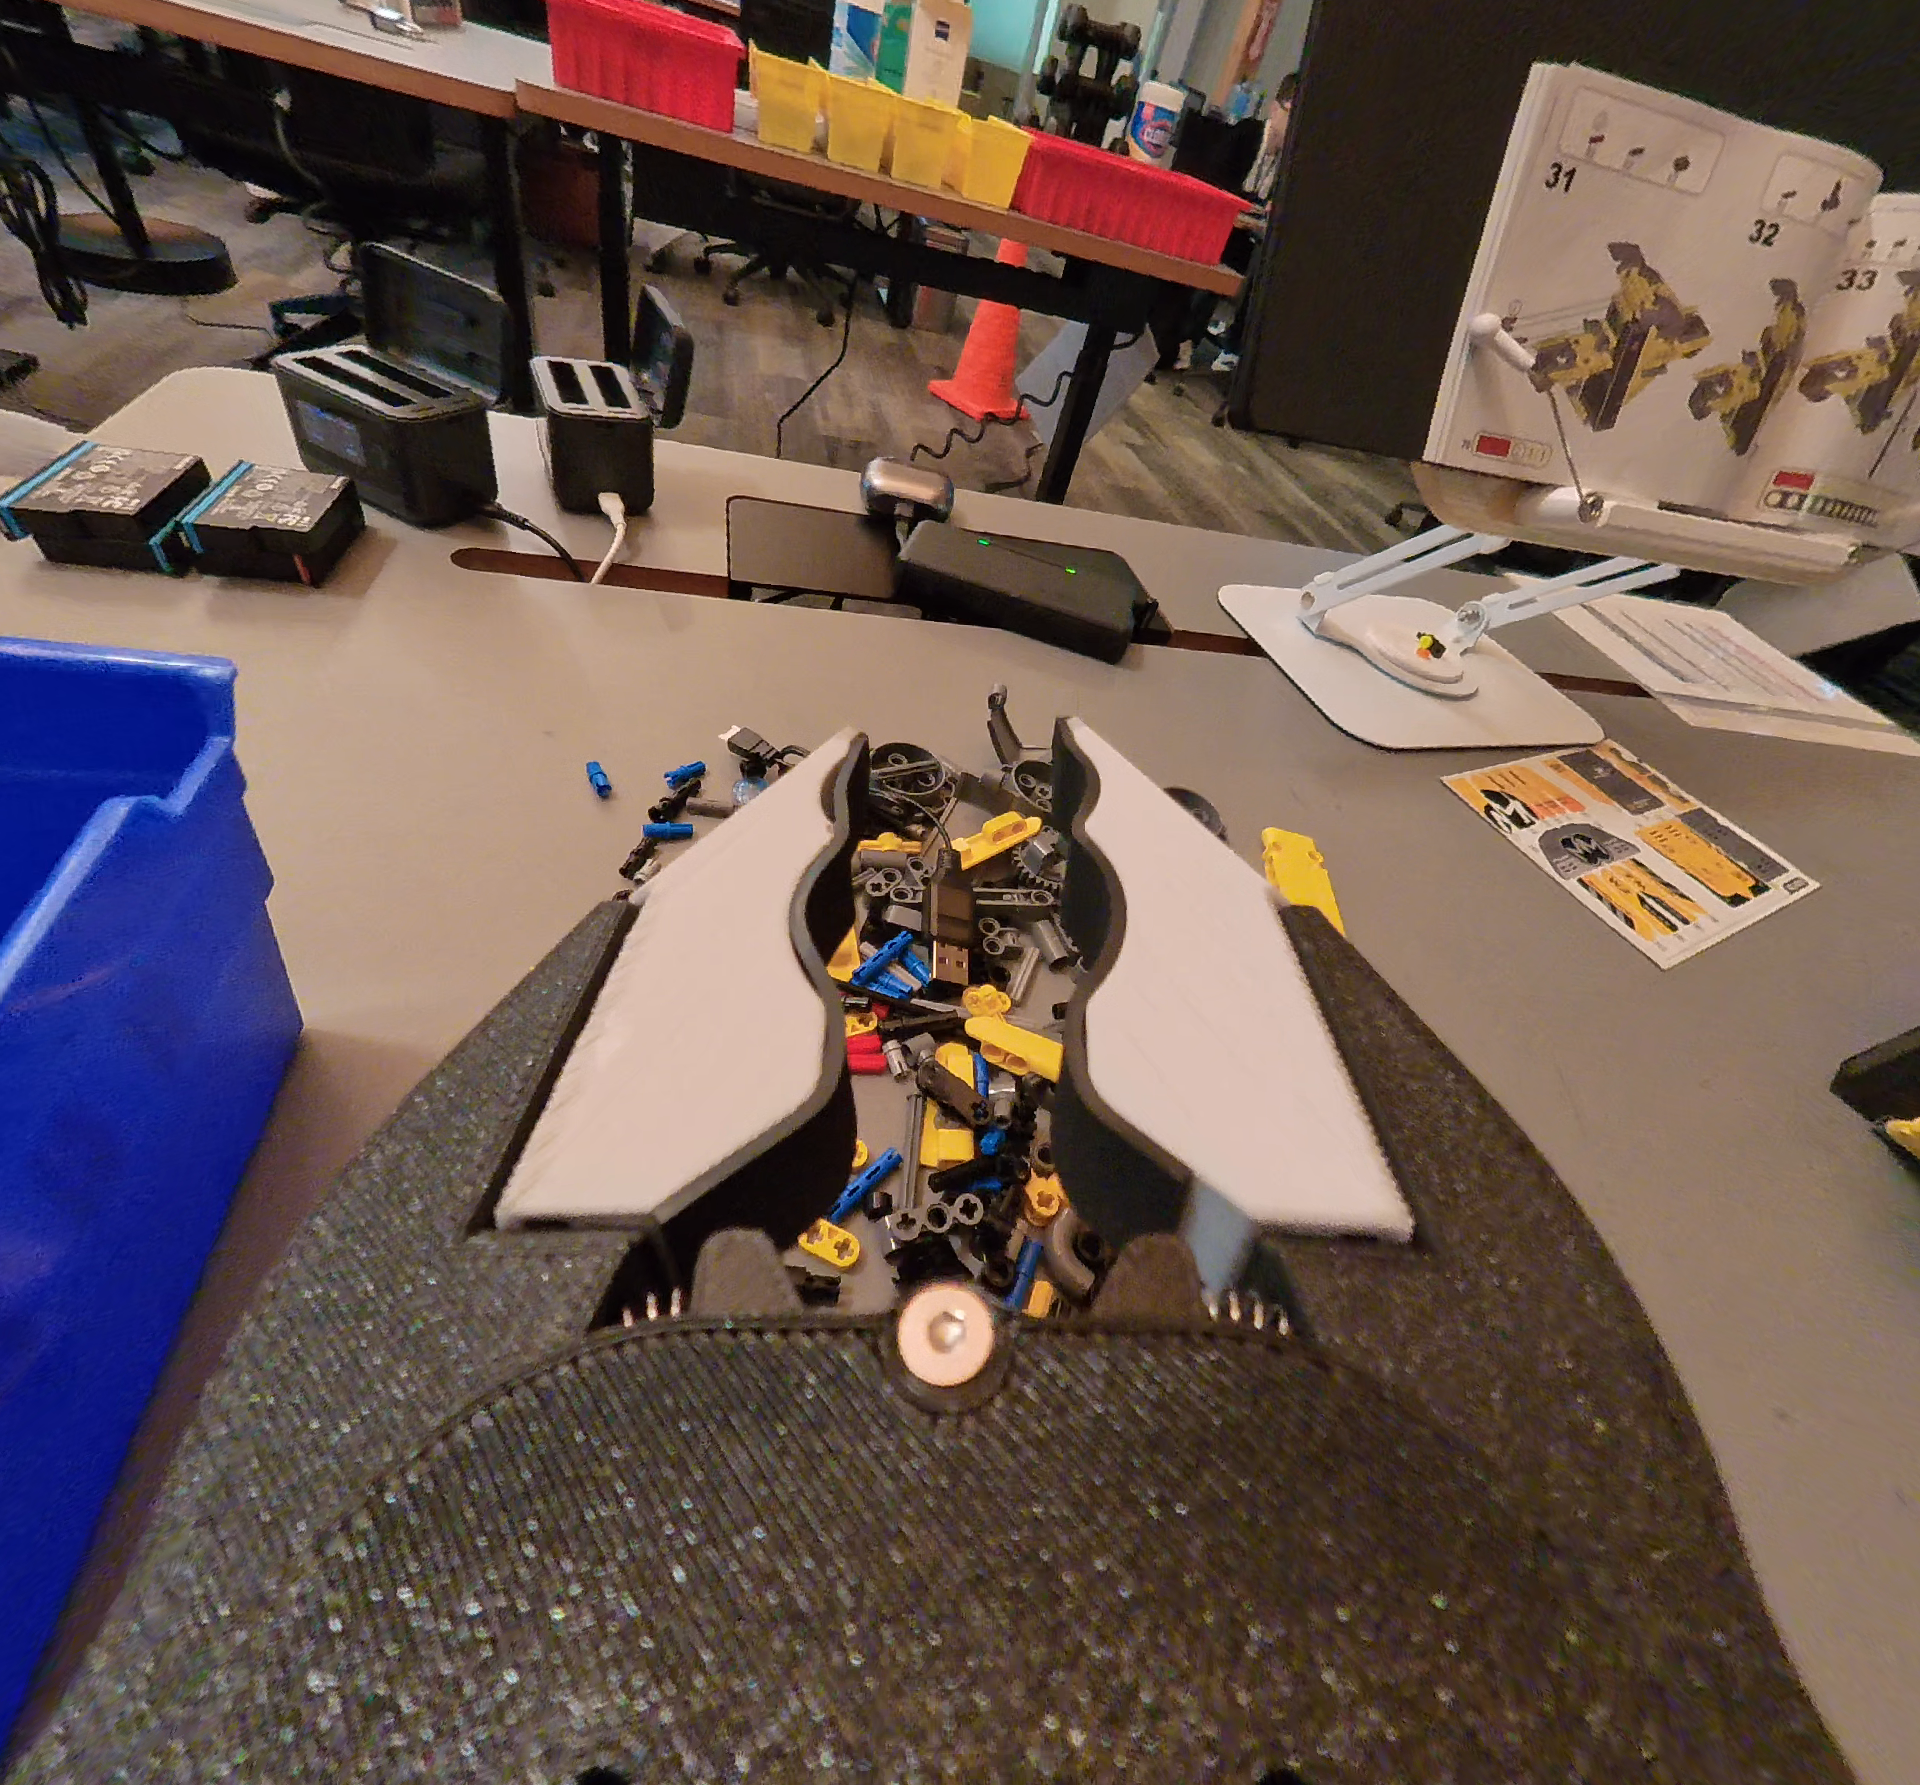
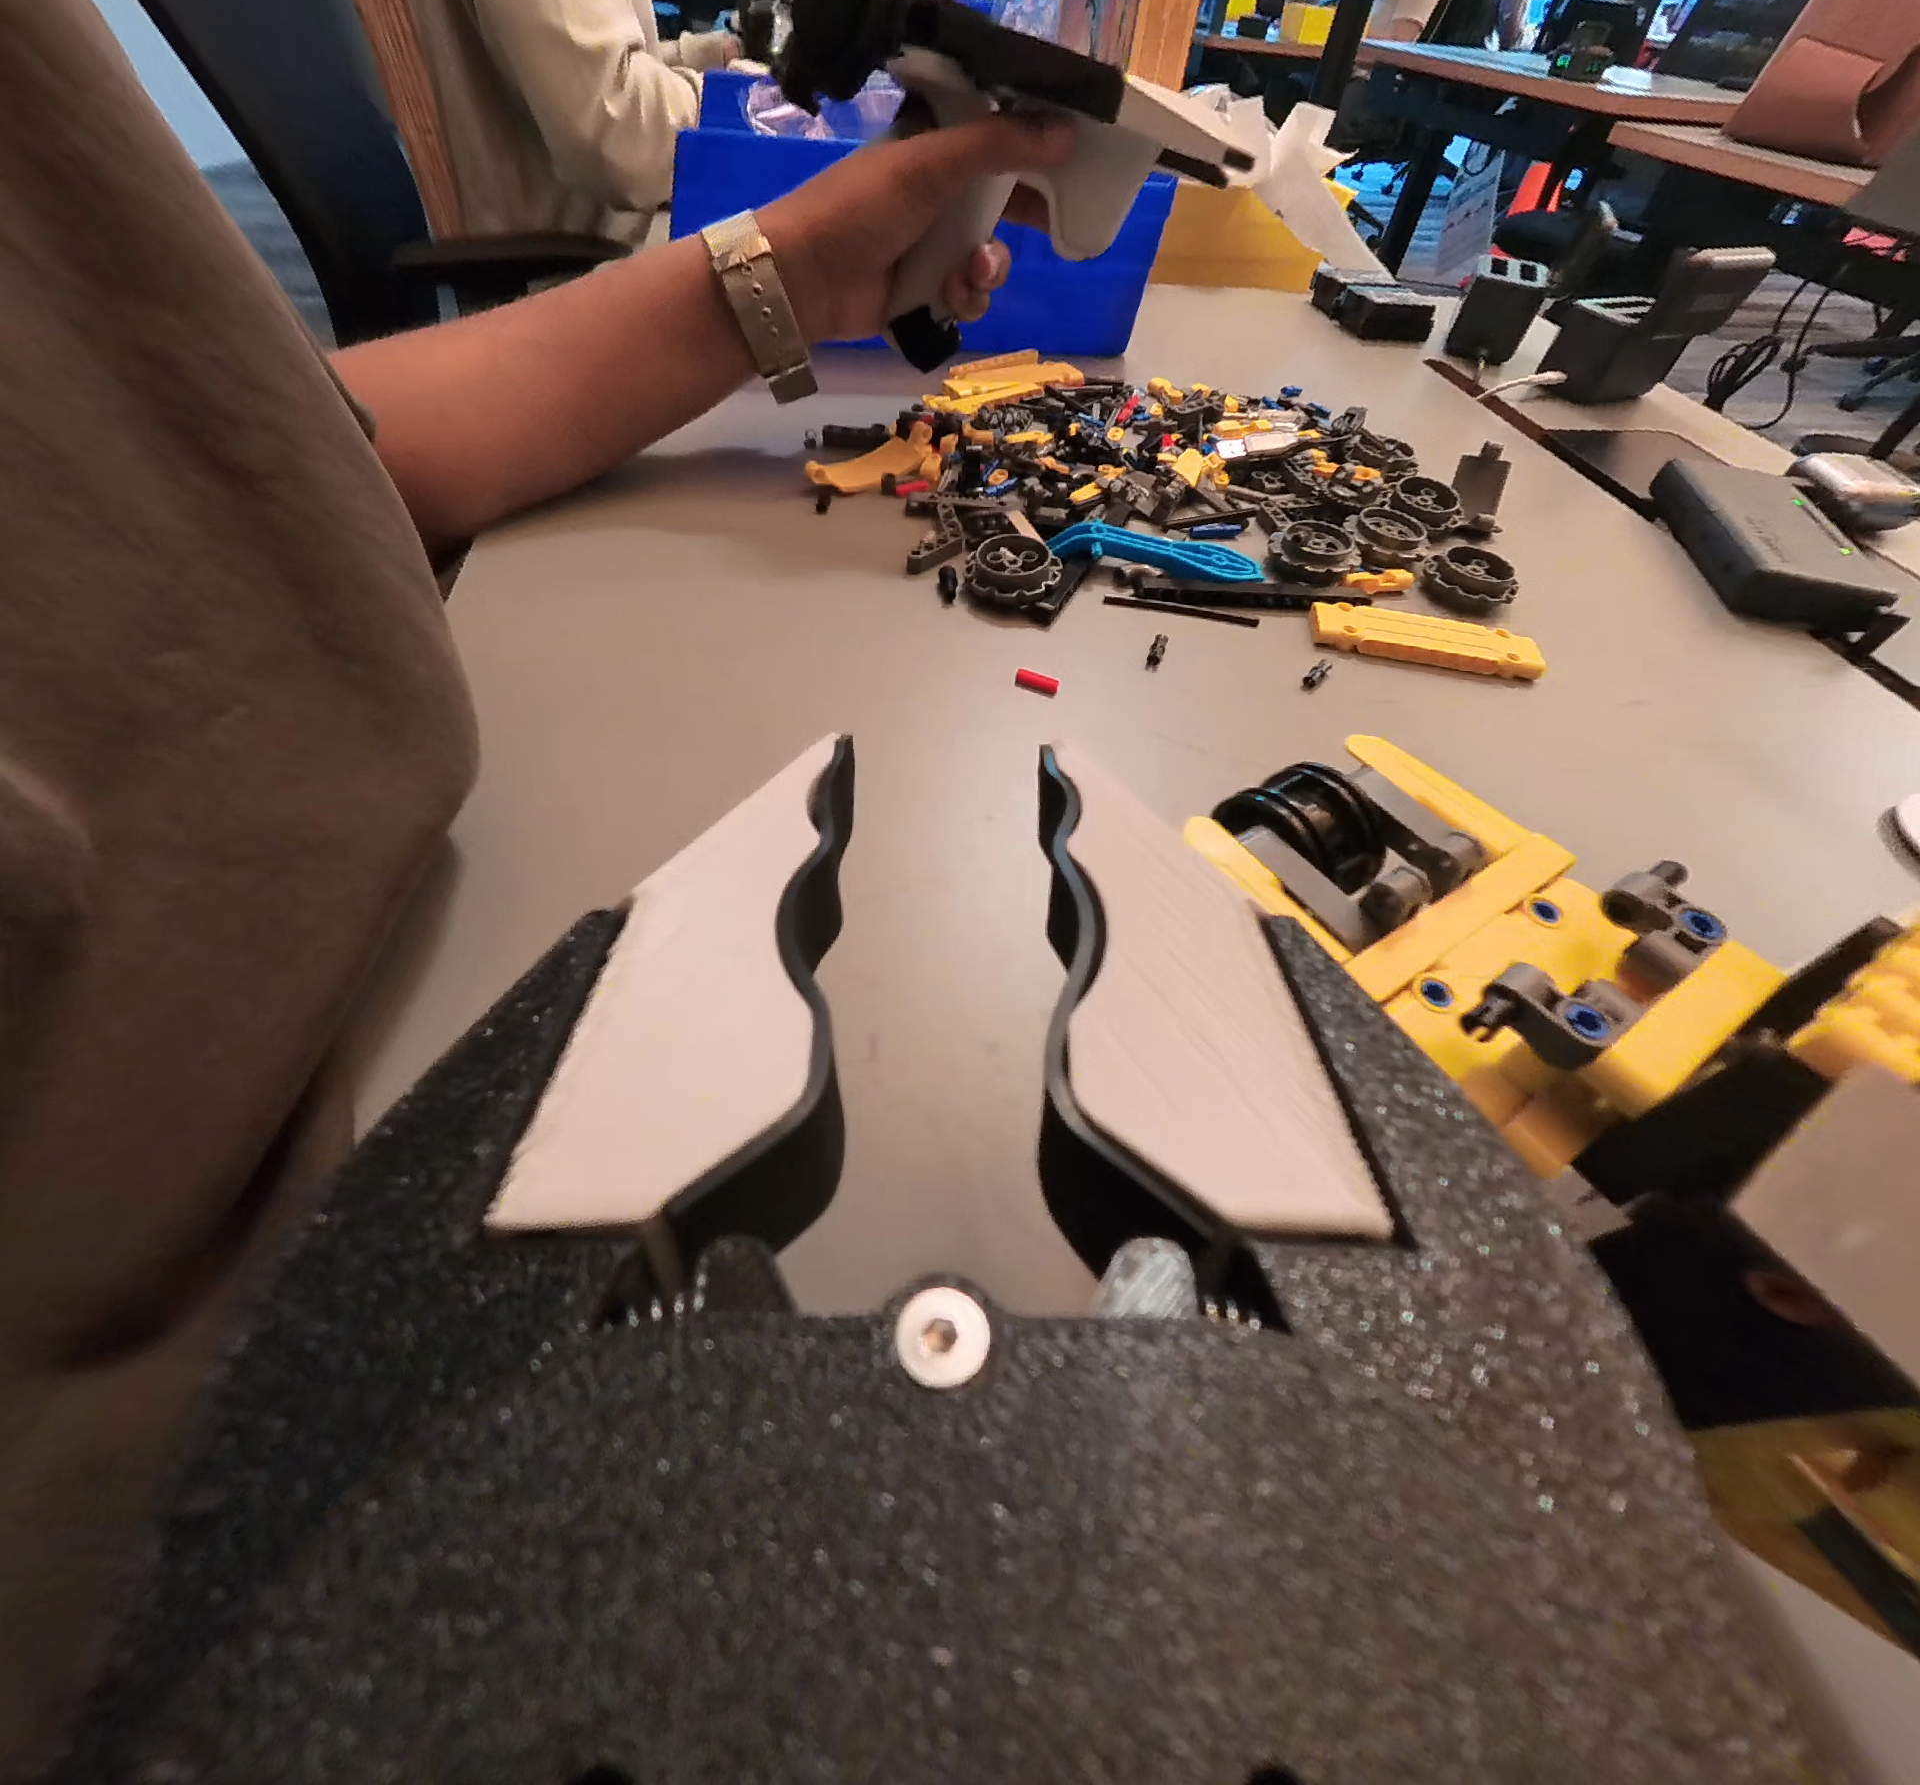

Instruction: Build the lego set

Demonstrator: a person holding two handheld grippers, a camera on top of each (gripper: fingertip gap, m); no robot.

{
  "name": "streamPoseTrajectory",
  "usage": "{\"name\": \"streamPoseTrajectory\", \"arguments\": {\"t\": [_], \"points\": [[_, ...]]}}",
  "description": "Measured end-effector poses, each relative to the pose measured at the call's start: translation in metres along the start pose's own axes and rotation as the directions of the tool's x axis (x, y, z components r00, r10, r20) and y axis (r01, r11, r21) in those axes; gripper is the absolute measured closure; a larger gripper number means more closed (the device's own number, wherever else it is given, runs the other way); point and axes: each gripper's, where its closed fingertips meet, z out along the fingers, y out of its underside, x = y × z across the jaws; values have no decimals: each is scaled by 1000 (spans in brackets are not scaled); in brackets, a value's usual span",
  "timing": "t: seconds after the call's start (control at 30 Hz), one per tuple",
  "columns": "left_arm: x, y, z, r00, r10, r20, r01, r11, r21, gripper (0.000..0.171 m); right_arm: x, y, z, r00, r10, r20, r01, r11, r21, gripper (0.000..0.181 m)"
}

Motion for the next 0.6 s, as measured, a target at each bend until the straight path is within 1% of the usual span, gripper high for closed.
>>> {"name": "streamPoseTrajectory", "arguments": {"t": [0.17,0.23,0.3,0.33,0.37,0.43,0.47,0.5,0.6], "points": [[5,7,4,999,49,8,-49,998,-36,143,-1,2,1,1000,-20,-4,20,1000,-14,146],[10,17,8,996,84,20,-82,993,-79,149,-1,3,1,999,-32,-10,31,999,-24,146],[26,29,7,997,73,-4,-73,987,-144,148,0,4,2,999,-33,-10,33,999,-30,146],[34,35,4,997,75,-2,-74,981,-179,148,0,4,2,999,-32,-10,32,999,-30,146],[35,42,-2,995,92,46,-81,974,-212,149,1,4,1,999,-33,-12,32,999,-30,146],[34,52,-16,977,166,136,-129,960,-250,163,3,4,0,999,-40,-23,39,999,-28,146],[37,59,-23,971,184,150,-139,953,-267,166,4,3,0,999,-43,-28,43,999,-25,145],[42,67,-29,972,183,144,-135,947,-290,167,5,3,-1,999,-44,-31,43,999,-24,145],[67,96,-41,986,158,61,-123,915,-384,170,5,3,-1,999,-31,-27,31,999,-20,145]]}}
